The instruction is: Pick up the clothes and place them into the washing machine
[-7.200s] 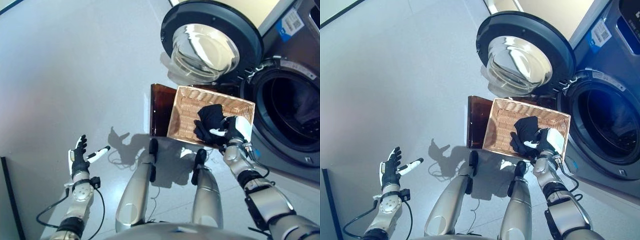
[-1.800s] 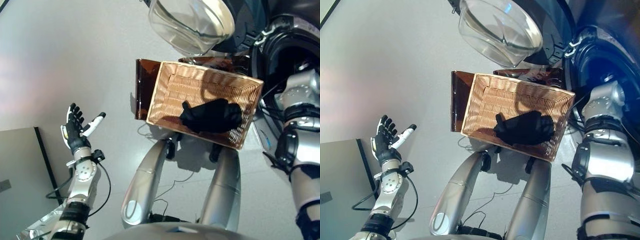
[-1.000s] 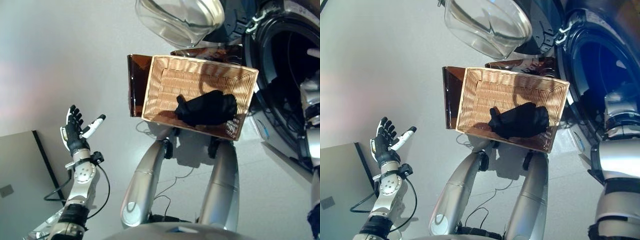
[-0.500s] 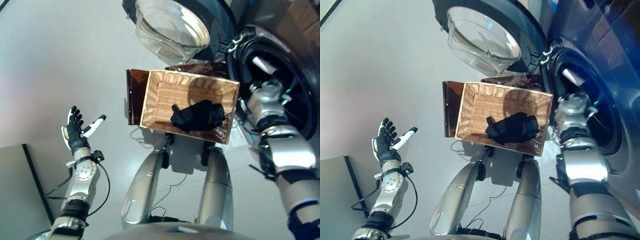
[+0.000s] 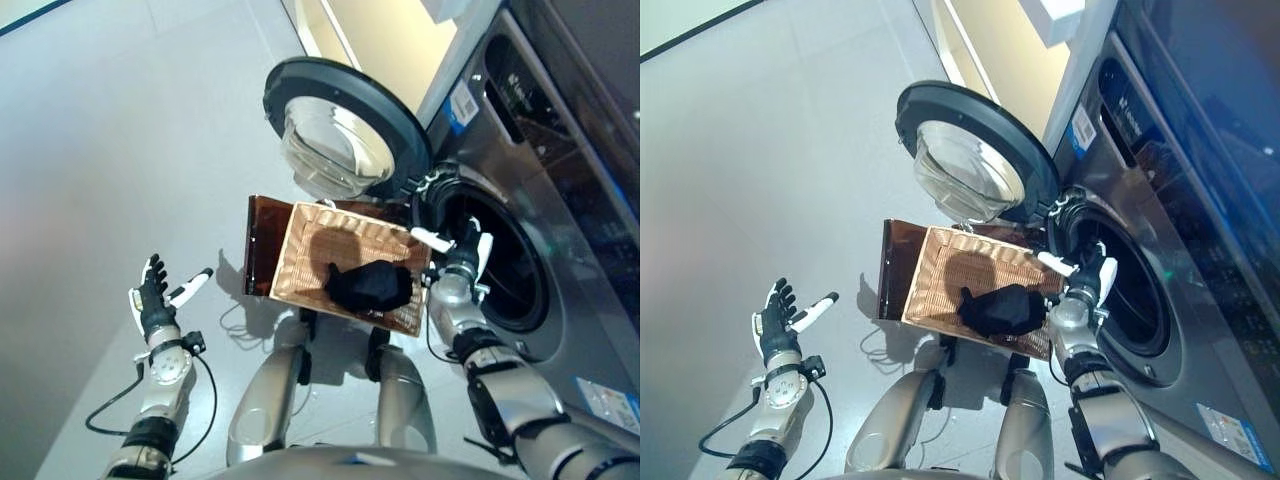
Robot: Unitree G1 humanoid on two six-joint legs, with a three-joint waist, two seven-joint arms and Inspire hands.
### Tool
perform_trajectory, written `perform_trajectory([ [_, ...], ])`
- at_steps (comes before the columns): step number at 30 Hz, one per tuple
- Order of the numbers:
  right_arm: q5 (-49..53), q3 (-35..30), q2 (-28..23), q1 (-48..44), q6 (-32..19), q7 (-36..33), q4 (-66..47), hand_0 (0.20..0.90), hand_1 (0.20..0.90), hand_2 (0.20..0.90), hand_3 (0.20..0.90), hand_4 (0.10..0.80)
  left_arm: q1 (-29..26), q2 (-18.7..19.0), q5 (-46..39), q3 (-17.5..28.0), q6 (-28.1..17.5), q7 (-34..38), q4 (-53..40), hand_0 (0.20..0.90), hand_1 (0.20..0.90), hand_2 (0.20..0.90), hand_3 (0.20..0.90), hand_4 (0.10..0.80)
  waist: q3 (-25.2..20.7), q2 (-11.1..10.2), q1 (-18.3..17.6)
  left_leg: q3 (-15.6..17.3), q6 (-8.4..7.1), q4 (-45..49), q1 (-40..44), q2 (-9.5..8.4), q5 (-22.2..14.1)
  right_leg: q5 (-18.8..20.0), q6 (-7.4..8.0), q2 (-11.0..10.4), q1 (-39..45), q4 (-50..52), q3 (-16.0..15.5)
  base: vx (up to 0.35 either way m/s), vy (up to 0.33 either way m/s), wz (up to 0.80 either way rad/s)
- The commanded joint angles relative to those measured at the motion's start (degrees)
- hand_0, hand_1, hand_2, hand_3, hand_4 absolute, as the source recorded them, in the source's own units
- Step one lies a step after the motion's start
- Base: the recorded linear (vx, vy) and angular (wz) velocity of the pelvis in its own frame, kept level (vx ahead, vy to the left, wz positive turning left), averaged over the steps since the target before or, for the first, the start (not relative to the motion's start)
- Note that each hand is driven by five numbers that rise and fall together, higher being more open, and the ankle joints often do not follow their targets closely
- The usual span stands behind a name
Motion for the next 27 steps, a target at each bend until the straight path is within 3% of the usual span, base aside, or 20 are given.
perform_trajectory([
  [1,-13.1,5.3,-2.9,0.5,0.7,3.6,-1.1,0.900,0.900,0.900,0.900,0.800,-0.1,4.5,2.3,5.0,-3.1,-0.6,-0.4,0.900,0.900,0.900,0.900,0.800,-1.6,-2.1,1.4,-0.7,-2.85,4.8,1.8,-0.16,-8.1,13.3,2.26,-3.4,4.0,-16.4,-0.3,-0.005,-0.019,0.03],
  [9,-30.3,14.8,-3.4,-0.7,4.5,5.1,4.8,0.900,0.900,0.900,0.900,0.800,-0.2,4.9,2.6,5.5,-3.7,-1.9,0.2,0.900,0.900,0.900,0.900,0.800,-0.8,-2.2,2.3,-1.9,-3.11,5.1,0.2,-0.09,-7.3,13.7,2.01,-3.2,3.1,-16.9,-0.7,-0.021,-0.003,0.10],
  [18,-38.9,17.7,-1.3,-5.2,10.6,3.1,13.2,0.900,0.900,0.900,0.900,0.800,-0.5,4.6,2.4,3.3,-3.4,-2.0,-5.1,0.900,0.900,0.900,0.900,0.800,1.1,-1.5,3.4,-2.9,-3.49,7.6,-2.2,-0.19,-8.0,12.0,1.44,-2.9,1.5,-14.4,-1.0,-0.026,-0.002,0.03],
  [22,-40.5,18.1,-1.9,-8.4,12.0,2.3,13.5,0.900,0.900,0.900,0.900,0.800,-1.2,4.6,1.5,3.6,-3.6,-0.9,-10.3,0.900,0.900,0.900,0.900,0.800,4.6,-0.6,3.3,-2.2,-3.81,17.1,-7.6,-0.31,-11.3,9.2,0.60,-3.0,-2.5,-6.8,-0.6,-0.109,-0.002,0.12],
  [27,-40.6,18.1,-3.2,-10.0,12.1,2.6,13.8,0.900,0.900,0.900,0.900,0.800,-1.0,4.4,1.5,4.6,-3.5,-0.3,-13.7,0.900,0.900,0.900,0.900,0.800,5.8,0.4,2.9,-1.9,-3.96,28.1,-13.4,0.26,-16.3,4.2,-0.83,-2.4,-8.6,4.8,0.6,-0.053,0.007,0.20],
])
